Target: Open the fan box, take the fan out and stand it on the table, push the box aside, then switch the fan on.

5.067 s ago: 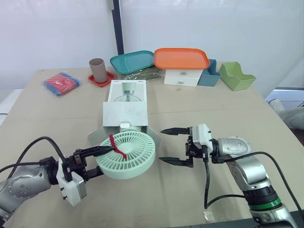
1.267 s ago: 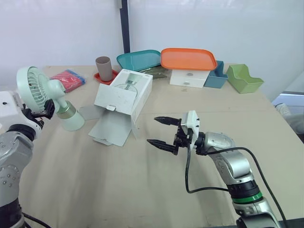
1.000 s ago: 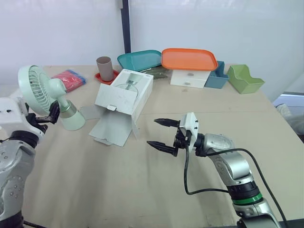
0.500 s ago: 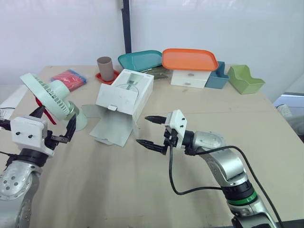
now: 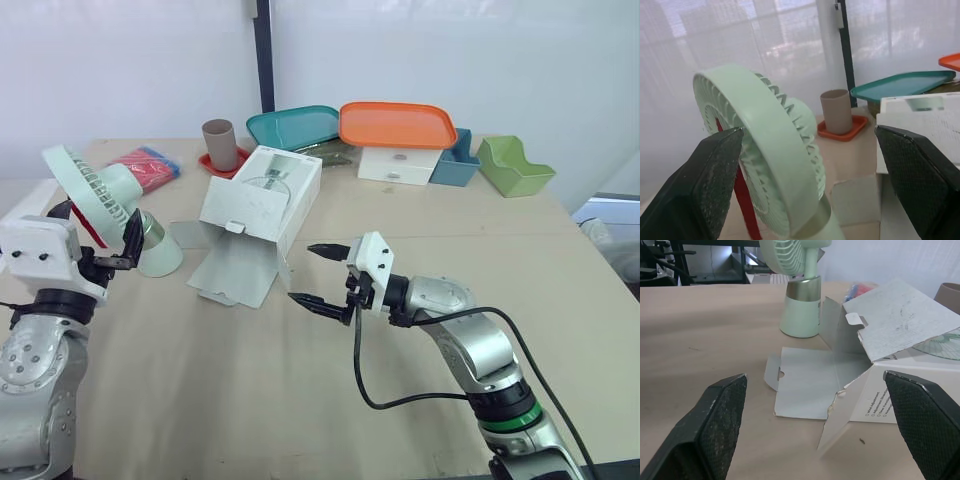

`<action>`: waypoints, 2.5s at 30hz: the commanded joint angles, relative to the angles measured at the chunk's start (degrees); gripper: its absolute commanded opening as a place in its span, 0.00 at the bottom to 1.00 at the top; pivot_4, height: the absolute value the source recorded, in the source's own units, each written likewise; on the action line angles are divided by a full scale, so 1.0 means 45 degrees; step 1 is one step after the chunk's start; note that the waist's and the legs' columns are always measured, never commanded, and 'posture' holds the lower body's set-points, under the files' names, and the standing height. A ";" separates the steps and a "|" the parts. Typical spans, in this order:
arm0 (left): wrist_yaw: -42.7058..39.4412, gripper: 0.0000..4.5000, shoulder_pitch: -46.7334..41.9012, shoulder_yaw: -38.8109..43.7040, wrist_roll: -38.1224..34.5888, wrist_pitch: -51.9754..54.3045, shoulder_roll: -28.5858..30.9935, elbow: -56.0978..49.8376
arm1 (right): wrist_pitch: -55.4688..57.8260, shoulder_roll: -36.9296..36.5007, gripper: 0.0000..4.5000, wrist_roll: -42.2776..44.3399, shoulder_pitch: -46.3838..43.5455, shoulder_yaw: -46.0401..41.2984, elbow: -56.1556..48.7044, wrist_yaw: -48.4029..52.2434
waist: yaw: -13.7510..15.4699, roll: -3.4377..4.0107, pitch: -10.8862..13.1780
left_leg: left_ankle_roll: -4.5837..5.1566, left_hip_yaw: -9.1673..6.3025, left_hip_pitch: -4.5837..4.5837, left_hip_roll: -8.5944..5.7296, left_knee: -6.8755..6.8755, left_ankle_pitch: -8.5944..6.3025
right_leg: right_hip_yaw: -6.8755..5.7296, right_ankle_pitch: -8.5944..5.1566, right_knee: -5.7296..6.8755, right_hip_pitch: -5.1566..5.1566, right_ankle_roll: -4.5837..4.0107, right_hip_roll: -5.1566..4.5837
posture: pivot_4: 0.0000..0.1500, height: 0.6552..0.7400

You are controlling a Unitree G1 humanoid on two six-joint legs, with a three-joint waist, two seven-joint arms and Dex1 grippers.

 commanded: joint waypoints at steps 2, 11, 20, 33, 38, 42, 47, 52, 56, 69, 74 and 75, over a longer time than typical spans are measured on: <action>0.0463 0.99 -0.0258 0.0483 -0.0472 0.0448 -0.0356 -0.0356 | -0.0329 -0.0058 1.00 -0.0030 -0.0131 -0.0127 -0.0112 0.0085 | -0.0001 0.0000 0.0000 | -0.0001 0.0000 0.0000 0.0000 0.0001 0.0000 | 0.0001 0.0001 0.0000 0.0001 0.0001 0.0000 | 1.00 1.00; 0.0737 0.99 -0.0057 0.1008 -0.0492 0.0001 -0.0736 -0.0907 | -0.0428 -0.0187 1.00 -0.0054 -0.0007 -0.0183 -0.0065 0.0153 | -0.0001 -0.0002 0.0000 | -0.0010 -0.0001 -0.0003 0.0000 0.0006 0.0002 | 0.0000 0.0001 -0.0001 0.0001 0.0001 0.0001 | 1.00 1.00; -0.0639 0.99 0.2149 -0.0405 0.1948 -0.2082 -0.0309 -0.2094 | -0.0407 -0.0120 1.00 -0.0112 -0.0146 -0.0166 -0.0042 0.0035 | 0.0003 -0.0001 0.0000 | -0.0041 0.0003 -0.0007 0.0001 0.0006 0.0015 | 0.0003 0.0001 -0.0007 0.0002 0.0001 0.0001 | 1.00 1.00; -0.5751 0.99 0.3203 -0.1790 -0.1503 -0.1068 0.0810 0.0771 | 0.0982 0.2312 1.00 -0.2061 -0.1490 0.0759 0.1421 -0.3170 | -0.0021 0.0009 0.0006 | 0.0001 0.0006 -0.0006 0.0008 0.0007 -0.0008 | 0.0002 0.0002 -0.0003 -0.0005 -0.0003 0.0009 | 1.00 1.00; -0.8614 0.99 0.3561 -0.2751 -0.0892 -0.1957 0.2616 0.1490 | 0.2125 0.3953 1.00 -0.2525 -0.2081 0.0782 0.2121 -0.4908 | -0.0059 0.0031 0.0019 | 0.0002 0.0005 -0.0011 0.0009 -0.0002 -0.0009 | 0.0003 0.0001 -0.0004 -0.0020 -0.0010 0.0010 | 1.00 1.00; -0.9366 0.99 0.2788 -0.2978 -0.0908 -0.2295 0.3115 0.2127 | 0.2596 0.4741 1.00 -0.2859 -0.2317 0.1056 0.2718 -0.5549 | -0.0107 0.0059 0.0034 | 0.0002 0.0008 -0.0012 0.0009 -0.0006 -0.0008 | 0.0004 0.0004 -0.0003 -0.0026 -0.0015 0.0010 | 1.00 1.00; -0.9948 0.99 0.2123 -0.3262 -0.0742 -0.2495 0.3340 0.2531 | 0.2999 0.5364 1.00 -0.3293 -0.2929 0.0934 0.4192 -0.6351 | -0.0208 0.0061 0.0035 | 0.0005 -0.0001 -0.0014 0.0009 -0.0005 -0.0009 | -0.0002 0.0005 -0.0002 -0.0028 -0.0017 0.0010 | 1.00 1.00; -0.9924 0.99 0.1952 -0.3364 -0.0538 -0.2601 0.3196 0.2676 | 0.3311 0.5921 1.00 -0.3433 -0.3399 0.0437 0.5177 -0.7220 | -0.0314 0.0064 0.0037 | 0.0003 0.0011 -0.0017 0.0019 -0.0029 -0.0009 | 0.0004 0.0010 0.0001 -0.0057 -0.0026 0.0011 | 1.00 1.00; -0.9779 0.99 0.1846 -0.3400 -0.0467 -0.2598 0.3022 0.2653 | 0.3426 0.6394 1.00 -0.3313 -0.3682 -0.0217 0.5637 -0.7833 | -0.0310 0.0066 0.0038 | 0.0003 0.0013 -0.0018 0.0024 -0.0034 -0.0008 | 0.0004 0.0012 0.0001 -0.0060 -0.0028 0.0012 | 1.00 1.00; -0.8913 1.00 0.1793 -0.4090 -0.0325 -0.2320 0.2333 0.1942 | 0.4082 0.6509 0.15 -0.2854 -0.3713 -0.1272 0.5583 -0.8178 | -0.0308 0.0073 0.0041 | 0.0005 0.0018 -0.0018 0.0027 -0.0035 -0.0009 | 0.0005 0.0014 0.0004 -0.0064 -0.0032 0.0015 | 1.00 1.00; -0.8677 1.00 0.1686 -0.4345 -0.0323 -0.2266 0.2205 0.1810 | 0.4191 0.6162 0.04 -0.2865 -0.3446 -0.1178 0.5224 -0.7997 | -0.0308 0.0072 0.0039 | 0.0006 0.0016 -0.0018 0.0028 -0.0034 -0.0008 | 0.0005 0.0014 0.0004 -0.0061 -0.0032 0.0016 | 1.00 1.00; -0.8659 1.00 0.1690 -0.4359 -0.0327 -0.2261 0.2199 0.1787 | 0.4221 0.6067 0.04 -0.2868 -0.3365 -0.1157 0.5088 -0.7933 | -0.0309 0.0075 0.0039 | 0.0006 0.0015 -0.0018 0.0030 -0.0035 -0.0009 | 0.0005 0.0014 0.0004 -0.0062 -0.0032 0.0019 | 1.00 1.00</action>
